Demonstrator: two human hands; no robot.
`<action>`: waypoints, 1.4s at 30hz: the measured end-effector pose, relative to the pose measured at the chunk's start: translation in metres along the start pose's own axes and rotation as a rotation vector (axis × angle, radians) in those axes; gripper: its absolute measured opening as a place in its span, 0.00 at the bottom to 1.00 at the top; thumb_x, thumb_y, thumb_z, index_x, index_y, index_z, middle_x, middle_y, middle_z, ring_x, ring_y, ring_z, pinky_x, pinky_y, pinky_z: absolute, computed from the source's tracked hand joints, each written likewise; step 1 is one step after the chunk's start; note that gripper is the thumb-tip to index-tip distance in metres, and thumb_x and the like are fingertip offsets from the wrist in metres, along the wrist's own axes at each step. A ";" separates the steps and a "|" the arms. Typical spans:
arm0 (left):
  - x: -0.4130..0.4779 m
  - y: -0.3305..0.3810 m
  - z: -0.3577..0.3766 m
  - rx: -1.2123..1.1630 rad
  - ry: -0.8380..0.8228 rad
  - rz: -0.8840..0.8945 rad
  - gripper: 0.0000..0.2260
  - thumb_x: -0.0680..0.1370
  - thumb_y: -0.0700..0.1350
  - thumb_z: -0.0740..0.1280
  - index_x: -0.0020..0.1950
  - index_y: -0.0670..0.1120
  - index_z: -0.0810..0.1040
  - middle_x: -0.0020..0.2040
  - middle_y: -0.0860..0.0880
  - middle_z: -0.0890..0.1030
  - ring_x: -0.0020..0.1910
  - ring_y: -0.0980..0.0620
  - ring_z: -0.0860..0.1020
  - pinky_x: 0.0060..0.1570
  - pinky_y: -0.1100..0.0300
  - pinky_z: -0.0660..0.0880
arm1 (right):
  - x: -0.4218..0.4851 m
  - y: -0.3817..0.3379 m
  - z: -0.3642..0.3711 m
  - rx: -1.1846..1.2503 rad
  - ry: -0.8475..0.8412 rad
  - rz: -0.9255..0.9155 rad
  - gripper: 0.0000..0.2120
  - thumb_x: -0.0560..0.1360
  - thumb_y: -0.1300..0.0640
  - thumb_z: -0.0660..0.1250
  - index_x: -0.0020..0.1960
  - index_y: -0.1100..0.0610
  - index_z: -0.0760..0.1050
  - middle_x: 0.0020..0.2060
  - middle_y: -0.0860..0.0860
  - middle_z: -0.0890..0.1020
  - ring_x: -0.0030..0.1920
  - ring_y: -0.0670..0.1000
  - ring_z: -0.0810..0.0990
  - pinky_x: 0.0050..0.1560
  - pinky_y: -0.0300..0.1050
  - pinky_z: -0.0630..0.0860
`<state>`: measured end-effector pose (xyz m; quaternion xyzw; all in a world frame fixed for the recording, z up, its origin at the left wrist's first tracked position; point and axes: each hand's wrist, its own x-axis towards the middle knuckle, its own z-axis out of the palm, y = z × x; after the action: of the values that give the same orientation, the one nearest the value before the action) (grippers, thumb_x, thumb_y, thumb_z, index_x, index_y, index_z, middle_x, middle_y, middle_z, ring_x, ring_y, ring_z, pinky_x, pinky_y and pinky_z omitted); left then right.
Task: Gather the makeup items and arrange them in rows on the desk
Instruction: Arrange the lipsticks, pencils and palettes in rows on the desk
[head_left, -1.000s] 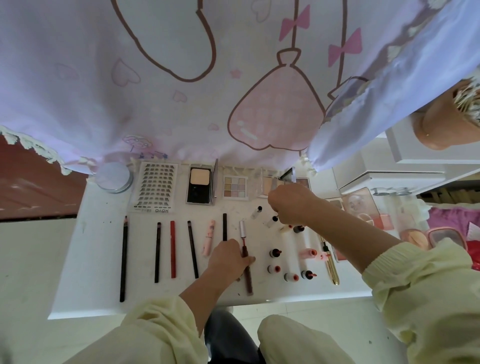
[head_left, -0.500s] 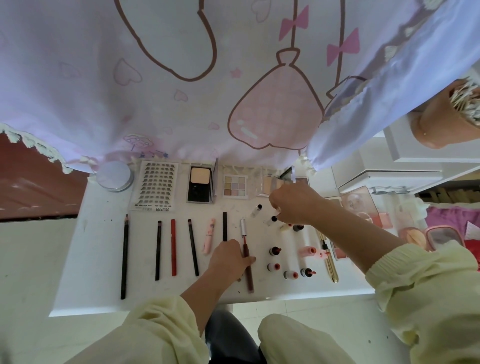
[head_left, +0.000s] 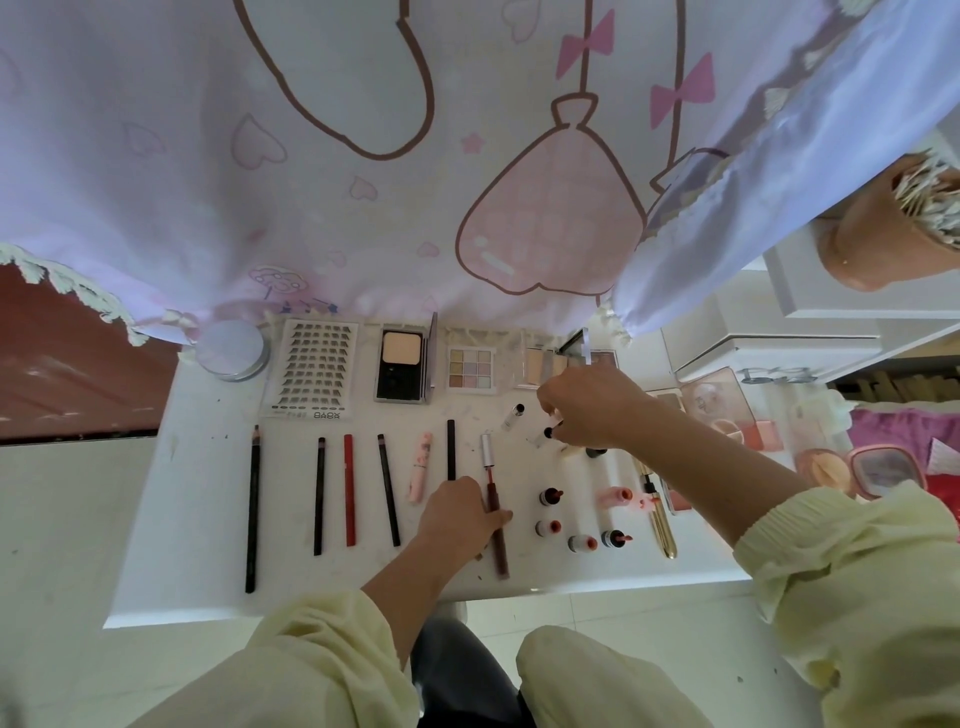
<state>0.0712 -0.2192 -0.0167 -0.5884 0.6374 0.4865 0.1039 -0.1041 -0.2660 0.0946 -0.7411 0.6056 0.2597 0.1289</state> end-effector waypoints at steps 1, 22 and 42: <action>0.000 0.000 0.000 0.004 0.001 0.002 0.15 0.74 0.57 0.70 0.45 0.47 0.73 0.41 0.48 0.82 0.35 0.52 0.82 0.42 0.62 0.80 | -0.001 -0.001 -0.001 -0.001 0.012 0.000 0.13 0.76 0.54 0.64 0.60 0.54 0.74 0.54 0.52 0.80 0.54 0.53 0.78 0.51 0.46 0.71; -0.019 -0.046 -0.019 0.128 0.184 0.002 0.12 0.77 0.57 0.65 0.47 0.48 0.77 0.39 0.53 0.76 0.39 0.55 0.76 0.43 0.63 0.74 | 0.043 -0.121 0.040 0.786 -0.087 0.302 0.07 0.76 0.57 0.64 0.45 0.58 0.67 0.36 0.50 0.72 0.42 0.53 0.75 0.36 0.42 0.70; -0.070 -0.055 -0.087 -0.541 -0.082 0.203 0.08 0.75 0.46 0.72 0.49 0.43 0.82 0.41 0.48 0.85 0.37 0.53 0.83 0.36 0.64 0.77 | -0.012 -0.125 0.034 1.841 0.194 0.410 0.06 0.73 0.60 0.71 0.41 0.62 0.78 0.25 0.51 0.73 0.24 0.47 0.67 0.24 0.37 0.63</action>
<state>0.1765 -0.2295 0.0489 -0.5075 0.5355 0.6702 -0.0803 0.0075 -0.2097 0.0575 -0.2455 0.6989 -0.3653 0.5637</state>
